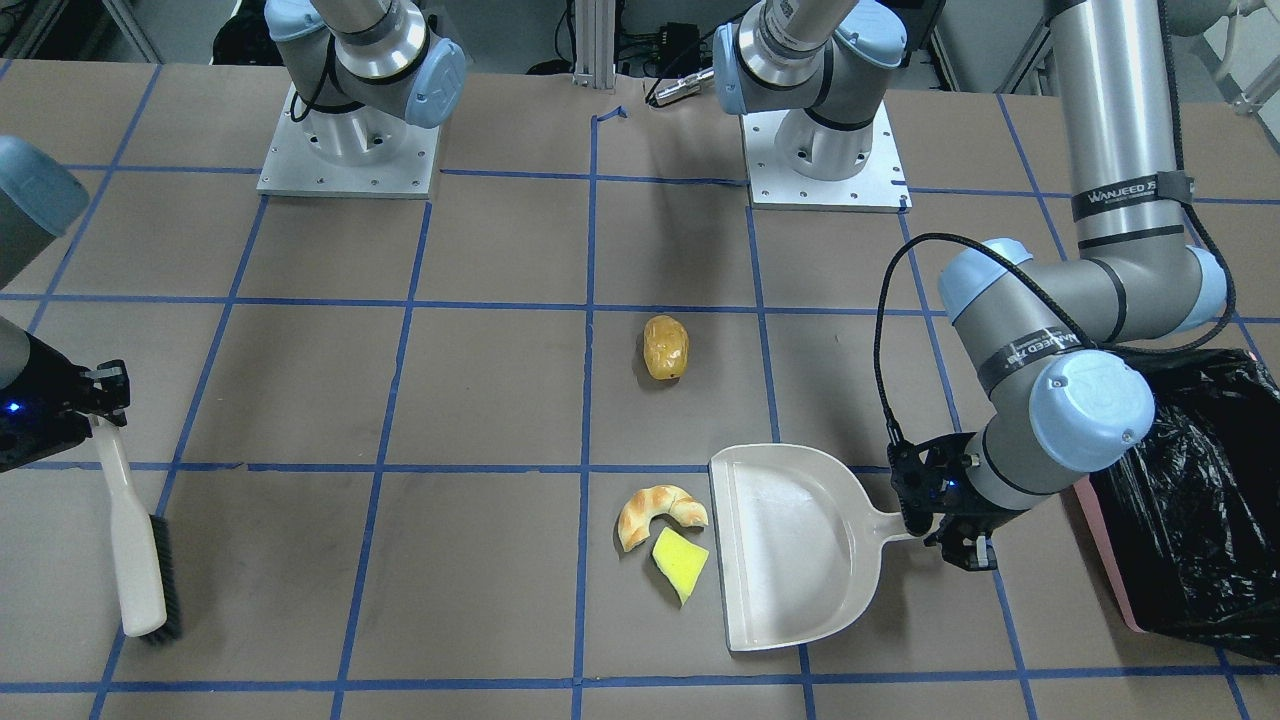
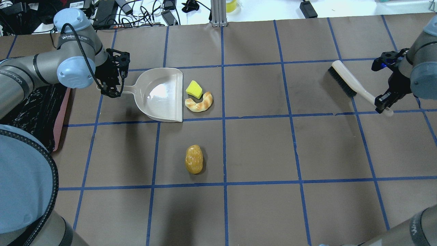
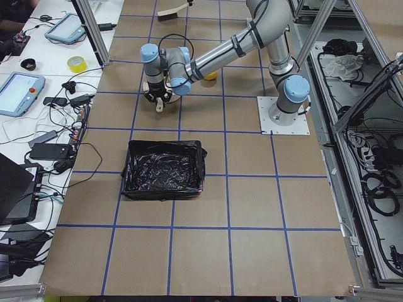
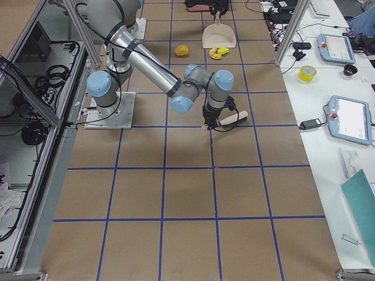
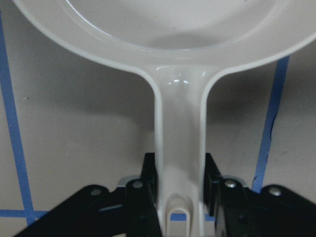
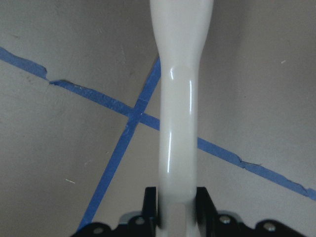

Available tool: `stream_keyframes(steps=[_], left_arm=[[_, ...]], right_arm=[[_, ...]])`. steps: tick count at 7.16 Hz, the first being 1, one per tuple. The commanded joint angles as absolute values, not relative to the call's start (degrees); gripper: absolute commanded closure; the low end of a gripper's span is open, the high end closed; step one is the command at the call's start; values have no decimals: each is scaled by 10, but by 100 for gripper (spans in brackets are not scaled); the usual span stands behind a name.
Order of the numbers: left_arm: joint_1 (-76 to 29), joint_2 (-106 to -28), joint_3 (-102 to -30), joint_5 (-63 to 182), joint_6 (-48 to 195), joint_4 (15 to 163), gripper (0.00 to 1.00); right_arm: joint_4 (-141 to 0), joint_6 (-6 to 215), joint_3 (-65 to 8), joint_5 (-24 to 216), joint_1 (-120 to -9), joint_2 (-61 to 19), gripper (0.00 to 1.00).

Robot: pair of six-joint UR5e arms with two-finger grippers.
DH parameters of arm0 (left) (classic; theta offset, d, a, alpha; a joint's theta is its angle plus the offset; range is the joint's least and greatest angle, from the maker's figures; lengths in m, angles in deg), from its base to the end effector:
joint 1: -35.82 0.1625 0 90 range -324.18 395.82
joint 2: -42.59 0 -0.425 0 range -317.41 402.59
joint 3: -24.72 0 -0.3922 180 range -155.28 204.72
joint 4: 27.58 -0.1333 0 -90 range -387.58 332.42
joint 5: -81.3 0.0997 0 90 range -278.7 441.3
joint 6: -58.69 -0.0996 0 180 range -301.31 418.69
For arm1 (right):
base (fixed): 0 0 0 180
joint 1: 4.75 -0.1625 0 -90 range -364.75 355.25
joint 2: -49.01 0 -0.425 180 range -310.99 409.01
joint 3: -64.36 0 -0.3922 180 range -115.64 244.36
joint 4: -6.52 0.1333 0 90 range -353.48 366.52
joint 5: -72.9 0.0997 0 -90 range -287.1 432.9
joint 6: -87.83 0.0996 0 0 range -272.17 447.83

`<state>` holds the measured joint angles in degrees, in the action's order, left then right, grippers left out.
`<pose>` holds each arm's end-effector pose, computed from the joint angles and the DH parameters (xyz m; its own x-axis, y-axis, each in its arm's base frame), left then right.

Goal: Sweep and dump trash into bin
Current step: 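Lift the brush with the right gripper and carry it toward the dustpan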

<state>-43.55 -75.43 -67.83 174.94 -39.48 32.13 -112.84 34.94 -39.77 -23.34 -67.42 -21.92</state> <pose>-0.0074 -0.6491 0.2383 -0.0432 0.9990 0.0139 0.9972 0.0423 0.0621 -0.1482 -0.5536 0.2440 -0.9002 -0.4354 0.0120 -0.4305 0.8936 0.1269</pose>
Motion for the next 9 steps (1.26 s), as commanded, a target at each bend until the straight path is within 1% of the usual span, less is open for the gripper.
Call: stream_keyframes(steps=[1, 3, 6, 7, 9], left_arm=[[-435, -754, -678, 1749, -395, 321, 85], [-435, -752, -679, 1748, -395, 321, 86], [-435, -748, -682, 1749, -398, 324, 88], [-435, -748, -687, 1751, -398, 322, 91], [-435, -748, -687, 1751, -399, 321, 92]], right_arm=[[-1129, 349, -397, -233, -677, -224, 99], [-1117, 365, -394, -212, -681, -243, 100], [-1043, 446, -393, -173, -709, -295, 100], [-1032, 491, -393, -168, -733, -300, 100], [-1010, 602, -392, -165, -782, -316, 100]])
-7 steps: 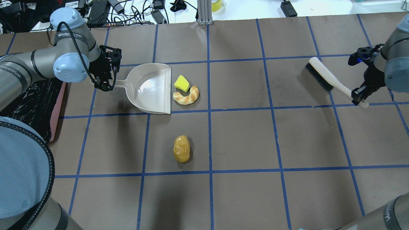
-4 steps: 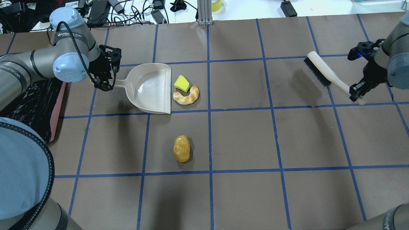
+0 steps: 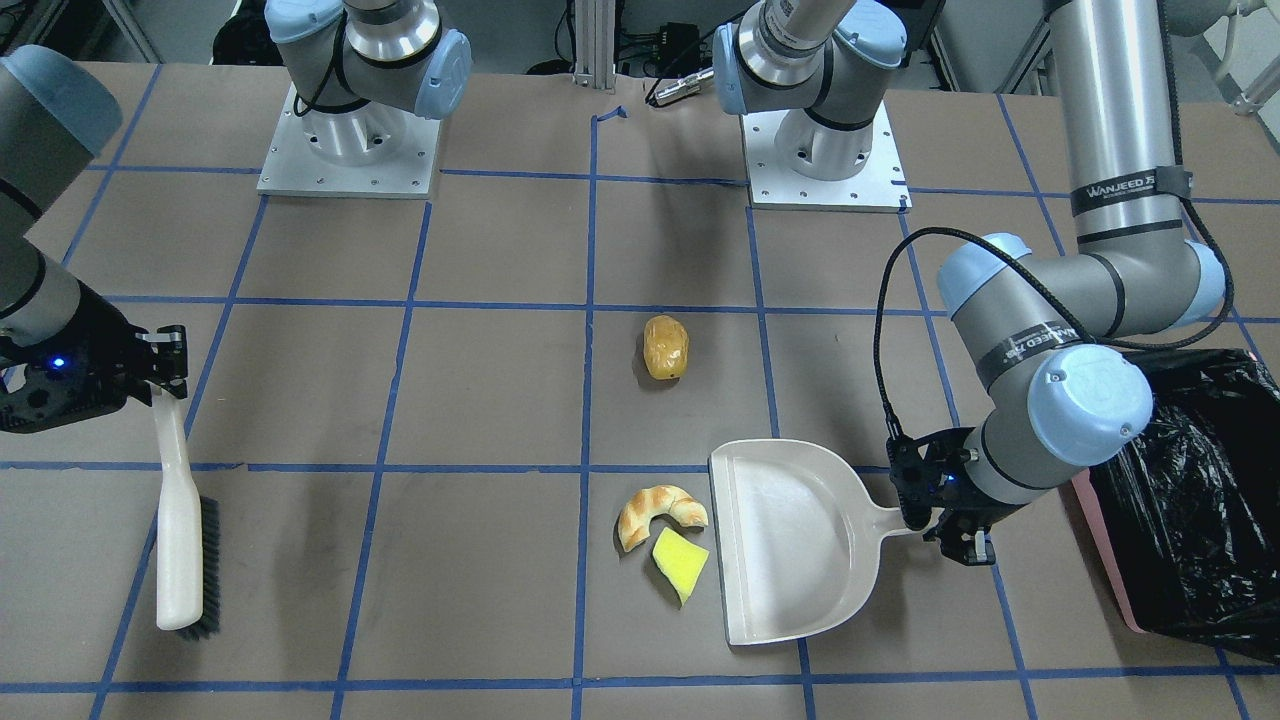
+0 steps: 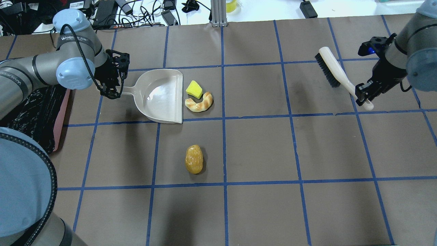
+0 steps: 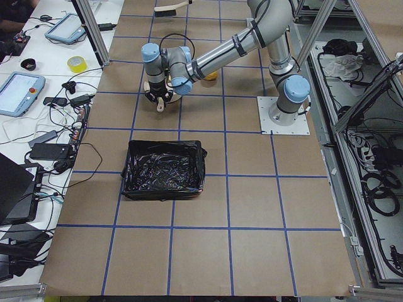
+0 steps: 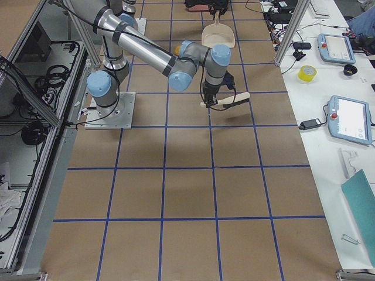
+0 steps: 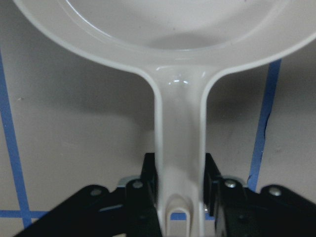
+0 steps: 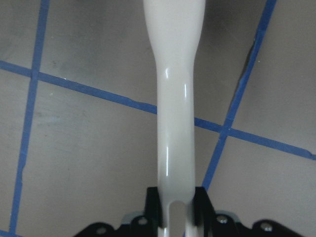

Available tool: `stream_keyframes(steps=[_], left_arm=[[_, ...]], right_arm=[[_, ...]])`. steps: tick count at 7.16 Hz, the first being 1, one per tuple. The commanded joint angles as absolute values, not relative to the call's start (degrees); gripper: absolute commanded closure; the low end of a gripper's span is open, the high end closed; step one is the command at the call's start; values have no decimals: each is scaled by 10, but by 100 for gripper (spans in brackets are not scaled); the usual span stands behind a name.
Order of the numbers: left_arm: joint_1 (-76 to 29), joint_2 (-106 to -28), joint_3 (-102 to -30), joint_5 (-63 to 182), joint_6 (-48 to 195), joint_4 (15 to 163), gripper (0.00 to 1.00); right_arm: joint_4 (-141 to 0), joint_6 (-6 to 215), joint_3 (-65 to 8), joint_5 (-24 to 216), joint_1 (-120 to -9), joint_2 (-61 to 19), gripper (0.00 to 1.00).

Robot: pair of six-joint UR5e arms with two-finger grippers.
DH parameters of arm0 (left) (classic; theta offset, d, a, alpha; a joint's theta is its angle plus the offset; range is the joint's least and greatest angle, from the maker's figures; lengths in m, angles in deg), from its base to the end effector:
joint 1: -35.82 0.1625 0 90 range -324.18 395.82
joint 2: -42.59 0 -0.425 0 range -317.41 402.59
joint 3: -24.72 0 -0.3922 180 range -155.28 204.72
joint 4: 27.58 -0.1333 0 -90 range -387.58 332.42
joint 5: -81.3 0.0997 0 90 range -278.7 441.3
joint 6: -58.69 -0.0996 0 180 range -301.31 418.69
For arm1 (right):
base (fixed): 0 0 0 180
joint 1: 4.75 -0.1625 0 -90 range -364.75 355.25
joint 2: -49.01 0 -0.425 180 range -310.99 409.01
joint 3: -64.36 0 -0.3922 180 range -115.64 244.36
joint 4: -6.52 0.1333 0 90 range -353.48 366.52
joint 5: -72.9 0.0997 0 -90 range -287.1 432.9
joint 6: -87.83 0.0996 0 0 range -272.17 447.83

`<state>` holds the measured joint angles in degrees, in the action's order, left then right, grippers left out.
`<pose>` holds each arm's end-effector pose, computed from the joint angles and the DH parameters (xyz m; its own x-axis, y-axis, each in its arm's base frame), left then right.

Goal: Sweep and dump trash into bin
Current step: 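Lift the brush with the right gripper and carry it toward the dustpan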

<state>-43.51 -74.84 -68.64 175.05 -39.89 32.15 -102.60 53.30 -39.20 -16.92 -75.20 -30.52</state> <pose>-0.0077 -0.6441 0.2387 -0.0368 0.9991 0.0187 0.9974 0.0355 0.0633 -0.0502 -0.5406 0.3129 -0.9652 -0.2563 -0.0511 -0.2594 0.9633 0.0687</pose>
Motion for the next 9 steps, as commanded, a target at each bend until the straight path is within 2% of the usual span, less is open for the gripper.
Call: stream_keyframes(steps=[1, 7, 9], left_arm=[[-435, -748, -688, 1751, -399, 322, 92], [-435, -748, -689, 1751, -402, 322, 96], [-435, -749, -689, 1751, -401, 323, 99]], right_arm=[[-984, 675, -392, -134, -803, -325, 100], [-1000, 925, -392, -132, -1004, -318, 100], [-1051, 955, -391, -131, -1054, -282, 100]])
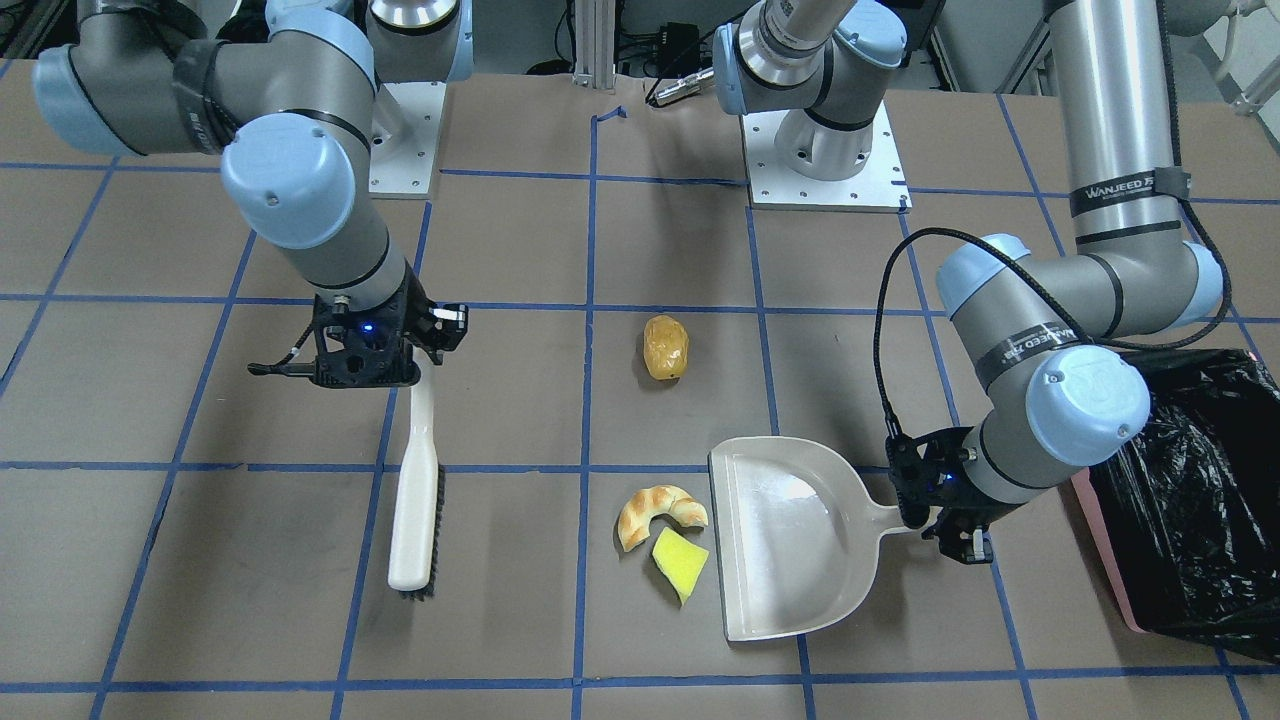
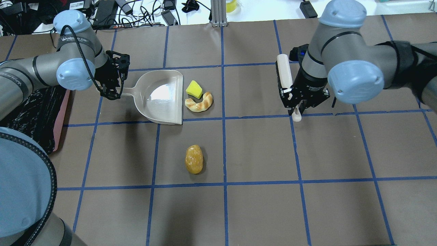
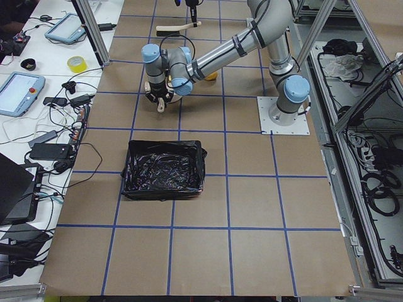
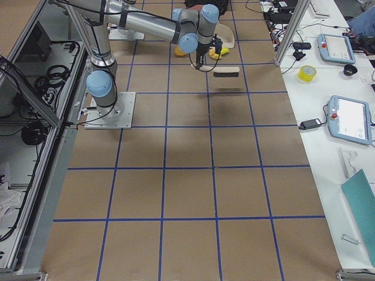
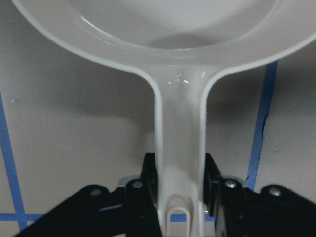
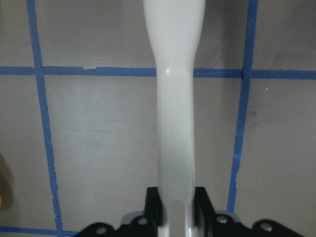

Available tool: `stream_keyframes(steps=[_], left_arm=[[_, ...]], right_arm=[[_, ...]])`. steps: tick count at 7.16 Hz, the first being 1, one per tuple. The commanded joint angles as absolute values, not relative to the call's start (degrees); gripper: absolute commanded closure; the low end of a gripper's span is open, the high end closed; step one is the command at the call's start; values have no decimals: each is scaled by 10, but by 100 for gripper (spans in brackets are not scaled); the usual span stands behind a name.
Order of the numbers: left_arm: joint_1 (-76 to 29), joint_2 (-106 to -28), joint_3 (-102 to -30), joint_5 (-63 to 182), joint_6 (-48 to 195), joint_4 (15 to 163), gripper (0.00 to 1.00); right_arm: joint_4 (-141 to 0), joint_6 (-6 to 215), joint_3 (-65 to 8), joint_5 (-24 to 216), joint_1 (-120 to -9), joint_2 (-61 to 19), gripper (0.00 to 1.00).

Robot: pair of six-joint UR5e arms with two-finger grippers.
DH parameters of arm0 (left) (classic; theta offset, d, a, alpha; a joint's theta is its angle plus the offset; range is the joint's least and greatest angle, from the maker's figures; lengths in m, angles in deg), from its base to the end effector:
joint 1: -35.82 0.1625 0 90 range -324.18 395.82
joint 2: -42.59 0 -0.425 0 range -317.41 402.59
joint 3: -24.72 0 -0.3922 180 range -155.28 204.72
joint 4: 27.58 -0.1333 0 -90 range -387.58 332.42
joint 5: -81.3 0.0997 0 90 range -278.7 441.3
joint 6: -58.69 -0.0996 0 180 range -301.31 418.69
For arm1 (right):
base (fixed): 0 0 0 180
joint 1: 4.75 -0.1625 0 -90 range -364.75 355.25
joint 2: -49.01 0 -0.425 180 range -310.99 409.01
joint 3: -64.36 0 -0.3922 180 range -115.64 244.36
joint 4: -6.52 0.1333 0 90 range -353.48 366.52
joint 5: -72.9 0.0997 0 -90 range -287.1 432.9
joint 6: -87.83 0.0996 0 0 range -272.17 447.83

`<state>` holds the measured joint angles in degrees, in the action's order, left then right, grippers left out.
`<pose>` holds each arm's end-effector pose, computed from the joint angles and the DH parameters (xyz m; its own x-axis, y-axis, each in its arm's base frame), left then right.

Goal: Sweep and dump trash into bin
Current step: 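Sweep the sponge and bread roll into the dustpan with the right gripper's brush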

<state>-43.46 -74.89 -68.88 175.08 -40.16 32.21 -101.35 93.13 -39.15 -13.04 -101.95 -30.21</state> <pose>-0.0073 -0.6428 0.2362 -0.0329 0.9991 0.0251 0.9975 0.0313 0.0628 0.2050 -0.5032 0.3088 -0.9979 -0.0256 -0.0597 -0.0325 0.9925 0.1178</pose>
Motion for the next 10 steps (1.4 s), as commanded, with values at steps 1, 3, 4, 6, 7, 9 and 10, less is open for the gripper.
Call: stream_keyframes(steps=[1, 3, 4, 6, 7, 9, 10], left_arm=[[-436, -749, -690, 1753, -392, 324, 99], [-436, -749, -689, 1753, -383, 327, 99], [-437, -749, -688, 1753, -383, 327, 99], [-437, -749, -689, 1753, -382, 327, 99], [-437, -749, -689, 1753, -382, 327, 99], [-437, -749, -688, 1753, -382, 327, 99], [-437, -749, -688, 1753, -382, 327, 99]], right_arm=[[-1100, 981, -390, -137, -1091, -266, 100], [-1101, 992, -363, -137, -1128, -248, 100], [-1102, 992, -350, -138, -1149, -239, 100], [-1101, 986, -315, -152, -1188, -209, 100], [-1098, 980, -303, -153, -1203, -195, 100], [-1094, 981, -303, -187, -1204, -182, 100], [-1093, 992, -304, -187, -1203, -179, 100]])
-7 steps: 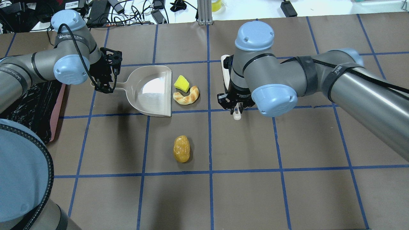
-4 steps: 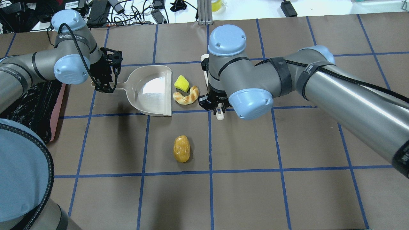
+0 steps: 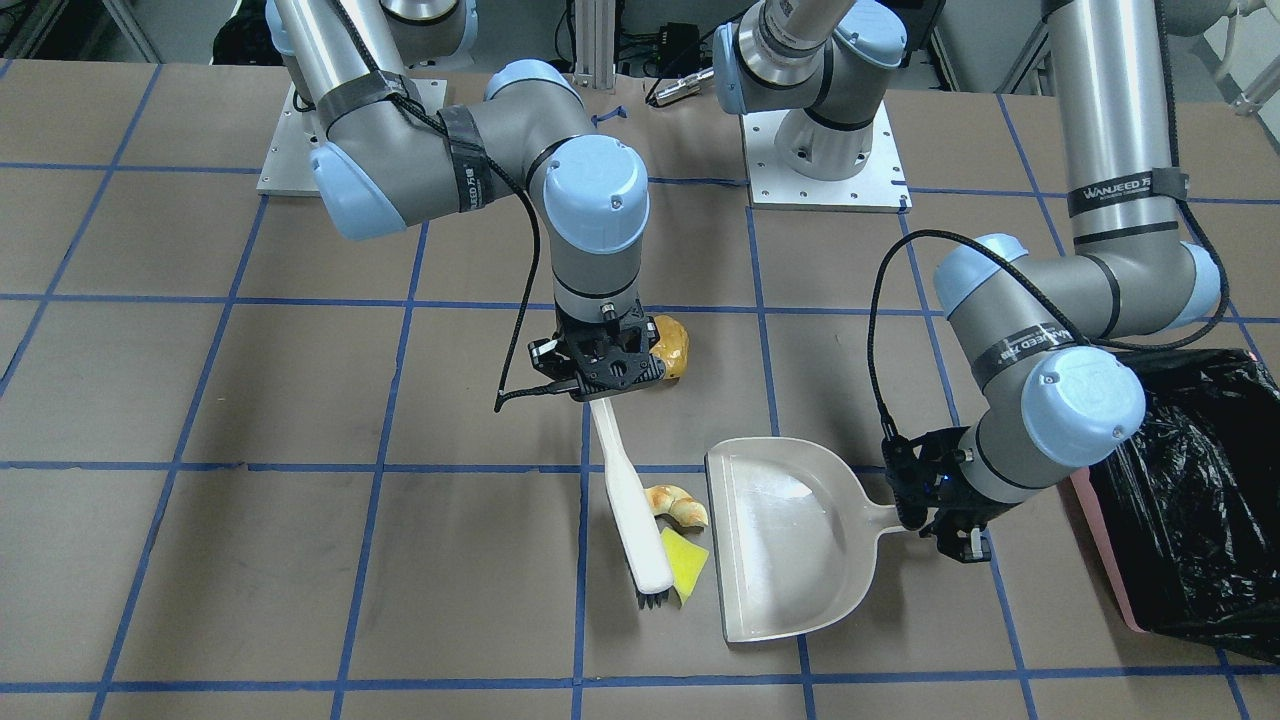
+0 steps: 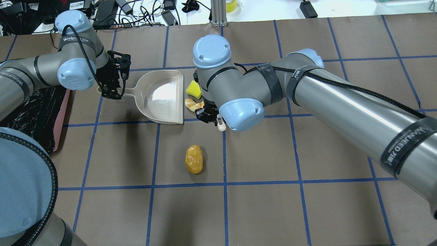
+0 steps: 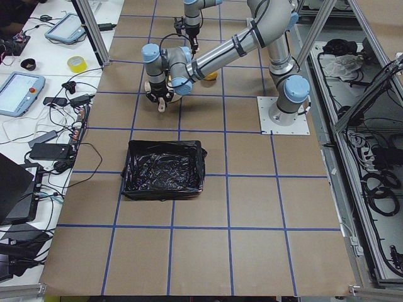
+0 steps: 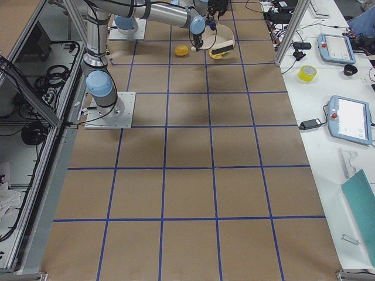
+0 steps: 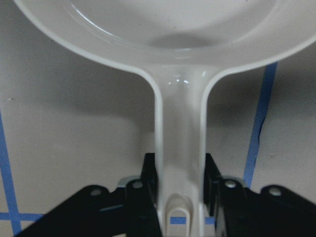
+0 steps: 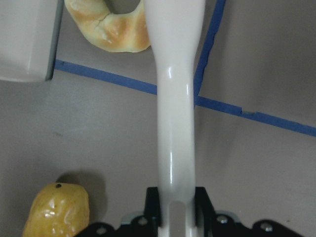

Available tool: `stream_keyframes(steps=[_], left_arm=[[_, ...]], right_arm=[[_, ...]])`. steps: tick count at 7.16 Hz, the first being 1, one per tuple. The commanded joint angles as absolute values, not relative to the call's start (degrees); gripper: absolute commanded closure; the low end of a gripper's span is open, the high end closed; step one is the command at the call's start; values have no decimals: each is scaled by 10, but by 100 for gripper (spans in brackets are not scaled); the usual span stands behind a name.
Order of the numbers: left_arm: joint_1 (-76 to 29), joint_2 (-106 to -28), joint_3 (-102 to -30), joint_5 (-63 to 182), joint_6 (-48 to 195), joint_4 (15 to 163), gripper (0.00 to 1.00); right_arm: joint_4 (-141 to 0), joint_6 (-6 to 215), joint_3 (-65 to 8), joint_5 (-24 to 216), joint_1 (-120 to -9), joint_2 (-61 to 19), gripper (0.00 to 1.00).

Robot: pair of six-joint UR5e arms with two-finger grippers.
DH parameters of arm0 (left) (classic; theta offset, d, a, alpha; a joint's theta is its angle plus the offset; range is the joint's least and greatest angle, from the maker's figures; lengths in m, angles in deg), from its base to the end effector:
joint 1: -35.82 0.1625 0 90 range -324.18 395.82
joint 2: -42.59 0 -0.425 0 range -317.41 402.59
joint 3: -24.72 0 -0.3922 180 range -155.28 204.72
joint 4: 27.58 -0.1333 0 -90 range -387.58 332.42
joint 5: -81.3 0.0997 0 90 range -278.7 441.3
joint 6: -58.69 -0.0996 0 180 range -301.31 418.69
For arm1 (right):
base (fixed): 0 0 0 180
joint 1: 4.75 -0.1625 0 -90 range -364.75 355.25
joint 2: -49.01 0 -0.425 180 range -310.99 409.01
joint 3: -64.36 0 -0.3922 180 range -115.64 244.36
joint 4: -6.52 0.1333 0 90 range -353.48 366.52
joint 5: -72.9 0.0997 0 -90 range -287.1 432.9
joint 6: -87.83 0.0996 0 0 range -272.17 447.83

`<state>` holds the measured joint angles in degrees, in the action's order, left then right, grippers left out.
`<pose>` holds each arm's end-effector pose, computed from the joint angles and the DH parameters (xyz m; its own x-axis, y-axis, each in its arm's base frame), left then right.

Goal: Sweep and dump trash into bin
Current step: 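Sweep the sponge and bread roll into the dustpan with the right gripper's brush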

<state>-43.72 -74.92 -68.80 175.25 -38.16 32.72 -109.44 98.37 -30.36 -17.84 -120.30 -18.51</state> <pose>-0.0100 -0.6422 0.2356 -0.0632 0.9975 0.0313 0.9960 0.0610 0.0656 0.3817 -0.4924 0.2742 -0.9657 -0.2592 0.0167 -0.2589 0.9657 0.0189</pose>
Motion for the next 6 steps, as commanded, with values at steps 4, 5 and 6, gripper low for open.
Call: stream_keyframes(steps=[4, 5, 6], left_arm=[[-437, -749, -688, 1753, -382, 327, 99], [-437, -749, -688, 1753, -382, 327, 99], [-437, -749, -688, 1753, -382, 327, 99]], right_arm=[[-1093, 1117, -306, -176, -1195, -177, 100], [-1091, 1140, -306, -160, -1195, -171, 100], [-1091, 1152, -307, -140, -1195, -166, 100]])
